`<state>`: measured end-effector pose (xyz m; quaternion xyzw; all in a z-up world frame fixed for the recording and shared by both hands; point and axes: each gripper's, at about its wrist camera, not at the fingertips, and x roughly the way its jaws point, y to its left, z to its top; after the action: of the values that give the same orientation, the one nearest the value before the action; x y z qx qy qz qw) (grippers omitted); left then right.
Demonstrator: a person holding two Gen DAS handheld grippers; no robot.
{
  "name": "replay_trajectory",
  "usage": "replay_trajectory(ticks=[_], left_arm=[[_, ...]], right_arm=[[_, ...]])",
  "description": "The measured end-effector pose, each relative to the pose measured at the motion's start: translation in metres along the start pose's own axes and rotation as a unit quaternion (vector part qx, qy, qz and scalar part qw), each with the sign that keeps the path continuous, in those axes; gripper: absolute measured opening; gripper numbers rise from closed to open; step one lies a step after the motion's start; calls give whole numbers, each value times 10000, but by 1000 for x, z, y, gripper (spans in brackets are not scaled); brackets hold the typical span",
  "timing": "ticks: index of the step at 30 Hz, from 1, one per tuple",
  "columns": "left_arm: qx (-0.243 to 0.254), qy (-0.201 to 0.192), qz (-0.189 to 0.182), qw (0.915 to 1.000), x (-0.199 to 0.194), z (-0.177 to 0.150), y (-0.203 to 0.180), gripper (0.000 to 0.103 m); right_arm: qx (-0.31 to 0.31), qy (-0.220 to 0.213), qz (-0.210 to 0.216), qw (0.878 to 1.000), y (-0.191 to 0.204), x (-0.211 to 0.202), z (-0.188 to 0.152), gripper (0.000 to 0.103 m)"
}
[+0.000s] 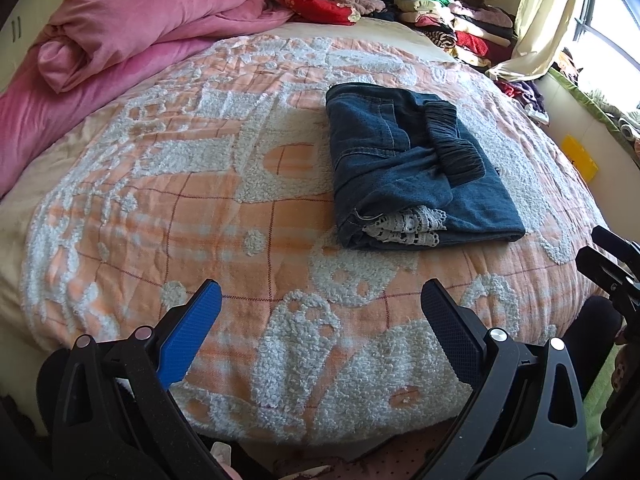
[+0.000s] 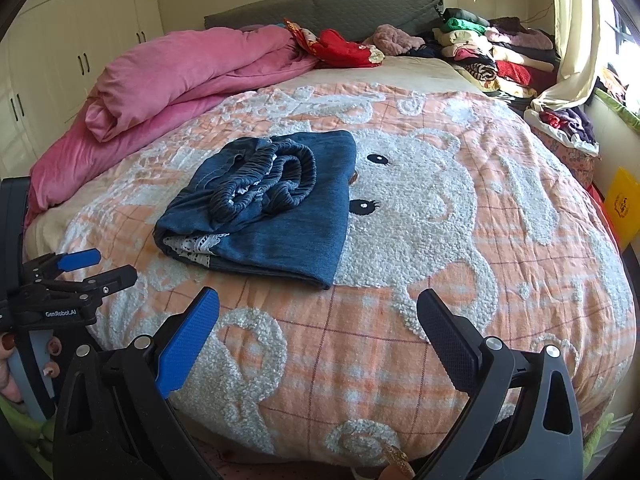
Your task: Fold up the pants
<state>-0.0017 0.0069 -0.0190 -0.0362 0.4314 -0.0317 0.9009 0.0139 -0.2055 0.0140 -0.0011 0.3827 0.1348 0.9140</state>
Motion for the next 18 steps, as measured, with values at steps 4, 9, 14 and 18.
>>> replay_trajectory(ticks=[4, 9, 14, 18], left_arm=[[-21, 6, 46, 10000, 1, 0, 1, 94], [-179, 61, 215, 9996, 6, 2, 9, 94], [-479, 81, 179, 9987, 10, 12, 35, 94], [-1086, 125, 474, 9929, 21, 35, 90, 94]], right_arm=[[13, 27, -42, 10000, 0, 0, -1, 99], [29, 41, -64, 10000, -1, 2, 0, 99], [159, 52, -146, 9998, -12, 6, 5, 99], [450, 33, -245, 9987, -41, 11, 18, 99]])
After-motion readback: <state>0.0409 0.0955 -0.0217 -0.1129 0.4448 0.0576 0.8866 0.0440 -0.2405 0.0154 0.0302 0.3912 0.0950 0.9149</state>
